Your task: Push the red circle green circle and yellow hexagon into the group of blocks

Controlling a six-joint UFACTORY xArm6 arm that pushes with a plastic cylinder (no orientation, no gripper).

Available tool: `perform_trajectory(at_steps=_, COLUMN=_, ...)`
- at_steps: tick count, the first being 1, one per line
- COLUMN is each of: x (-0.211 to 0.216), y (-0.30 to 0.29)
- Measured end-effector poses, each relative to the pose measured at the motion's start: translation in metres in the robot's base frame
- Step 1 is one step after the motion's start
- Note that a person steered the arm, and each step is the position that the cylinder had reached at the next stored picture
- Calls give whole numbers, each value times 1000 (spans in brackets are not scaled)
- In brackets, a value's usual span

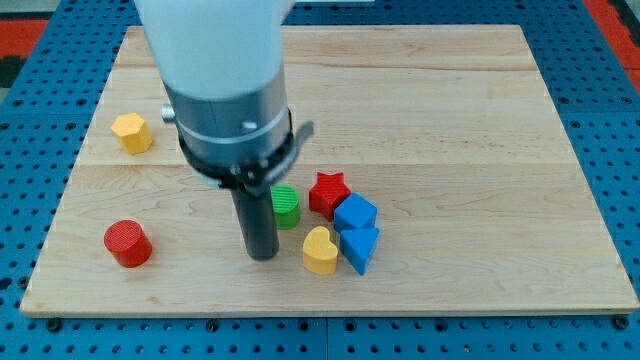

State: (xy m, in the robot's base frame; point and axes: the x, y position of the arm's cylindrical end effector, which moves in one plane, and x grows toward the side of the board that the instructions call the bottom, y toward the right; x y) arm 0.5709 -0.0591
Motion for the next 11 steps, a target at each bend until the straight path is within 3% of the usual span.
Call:
perform_trajectory(at_steps=1, x=45, y=-55)
perform_trajectory(at_steps=2, x=46, y=-154)
perform_trajectory(at_steps=3, x=20, y=-240)
perform_trajectory(at_steps=4, x=-4, y=-217)
perform_trajectory(at_steps=6, x=-9, y=-82)
perform_trajectory(at_steps=7, x=-12, y=-79)
perform_trajectory(at_steps=8, x=-18, y=-143)
perform_trajectory(at_steps=9, x=-42, y=-124)
perform_trajectory(at_steps=11, x=-33, y=-67)
